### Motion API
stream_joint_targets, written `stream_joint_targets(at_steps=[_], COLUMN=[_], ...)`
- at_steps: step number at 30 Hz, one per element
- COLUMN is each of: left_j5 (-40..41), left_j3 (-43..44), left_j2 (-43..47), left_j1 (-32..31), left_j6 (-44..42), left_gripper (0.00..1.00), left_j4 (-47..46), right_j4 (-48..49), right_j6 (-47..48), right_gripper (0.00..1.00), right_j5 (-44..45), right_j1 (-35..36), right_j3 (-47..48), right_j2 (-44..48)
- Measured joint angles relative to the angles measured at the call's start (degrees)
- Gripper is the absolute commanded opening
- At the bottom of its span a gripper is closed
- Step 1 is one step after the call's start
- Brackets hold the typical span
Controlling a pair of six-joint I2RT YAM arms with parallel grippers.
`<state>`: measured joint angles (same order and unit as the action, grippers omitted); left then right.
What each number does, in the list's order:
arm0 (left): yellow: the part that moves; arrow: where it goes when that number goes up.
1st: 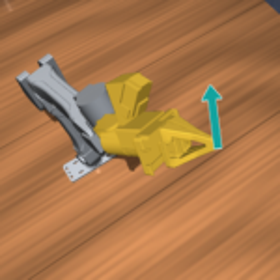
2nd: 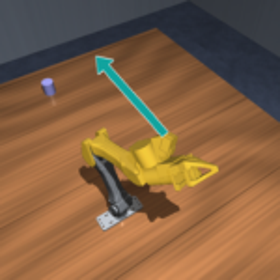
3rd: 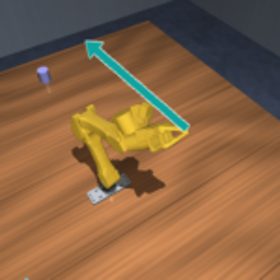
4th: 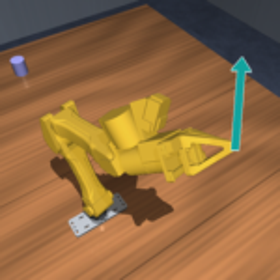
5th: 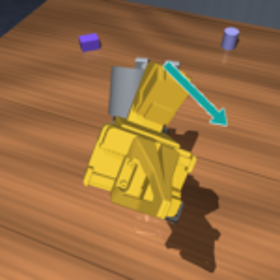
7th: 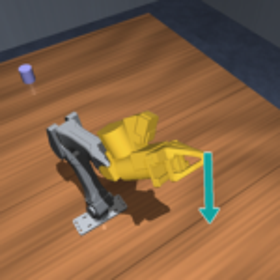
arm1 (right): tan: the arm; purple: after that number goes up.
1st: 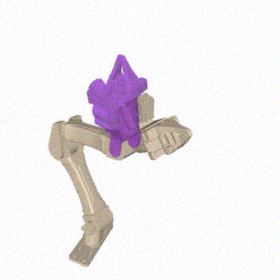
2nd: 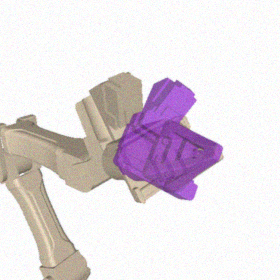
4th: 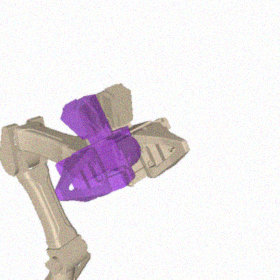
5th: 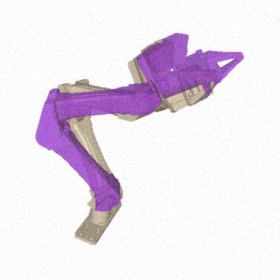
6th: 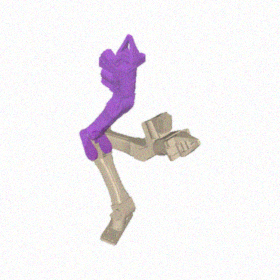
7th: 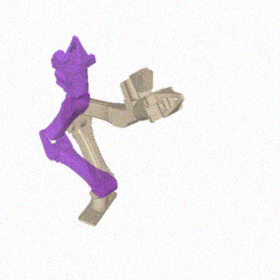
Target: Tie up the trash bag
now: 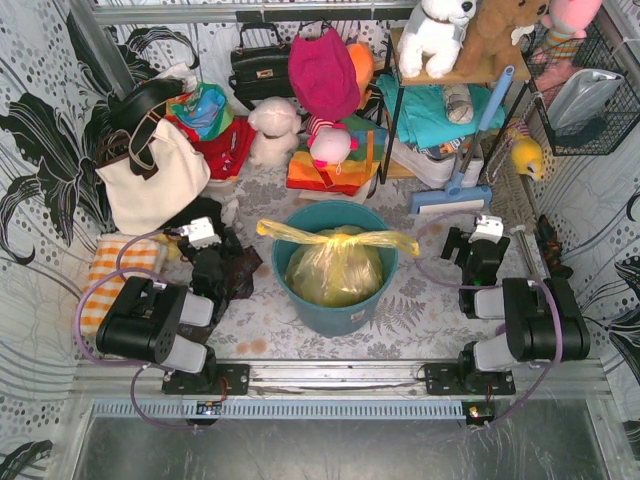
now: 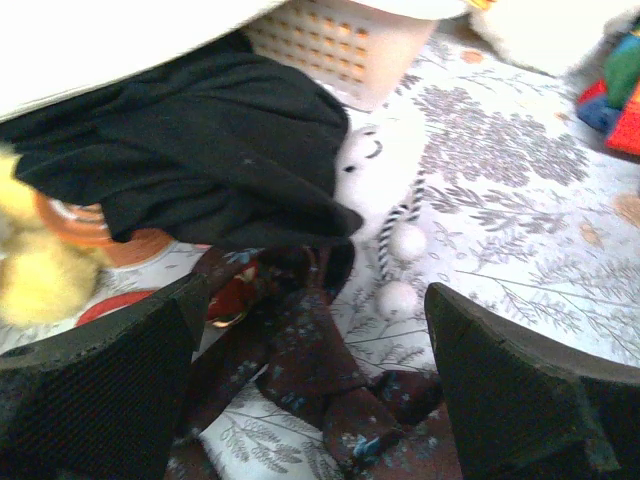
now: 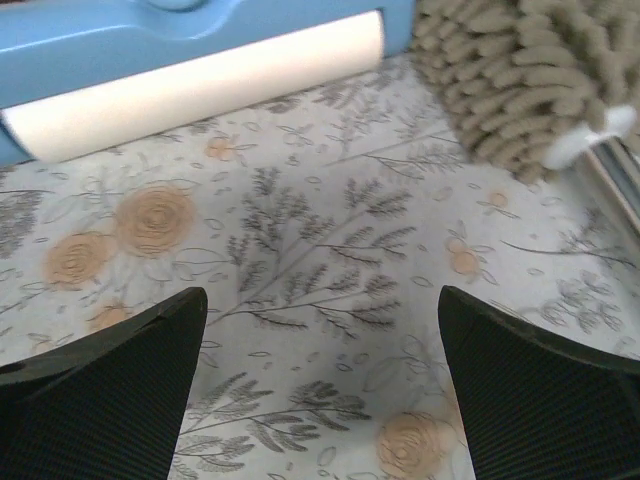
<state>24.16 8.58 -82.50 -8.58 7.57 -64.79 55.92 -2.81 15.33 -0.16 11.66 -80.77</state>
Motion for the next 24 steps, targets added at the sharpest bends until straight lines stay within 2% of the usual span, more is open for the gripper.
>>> stream_joint_targets(at_steps=[5,10,24], left_j5=[-6.16,-9.27,-9.35], left_j3=[0.09,0.09,0.13], left_j2=[-1.53,-1.53,-1.53], left_j1=[0.04,0.04,0.39], left_j6=[-2.45,-3.61,-3.58], left_gripper=[0.98,0.98,0.98], left_j4=[-4.11,-5.88,-5.95], right_j4=[12.55,14.34,16.11], right_j6=[2.29,3.08,3.76], right_gripper=[0.97,0.97,0.97], right_j5=[-5.73,-7.65,-8.35], right_j1=[0.0,0.0,0.0], right_j3=[-2.05,-1.57,-1.38], right_j2=[-6.54,-7.06,-7.06])
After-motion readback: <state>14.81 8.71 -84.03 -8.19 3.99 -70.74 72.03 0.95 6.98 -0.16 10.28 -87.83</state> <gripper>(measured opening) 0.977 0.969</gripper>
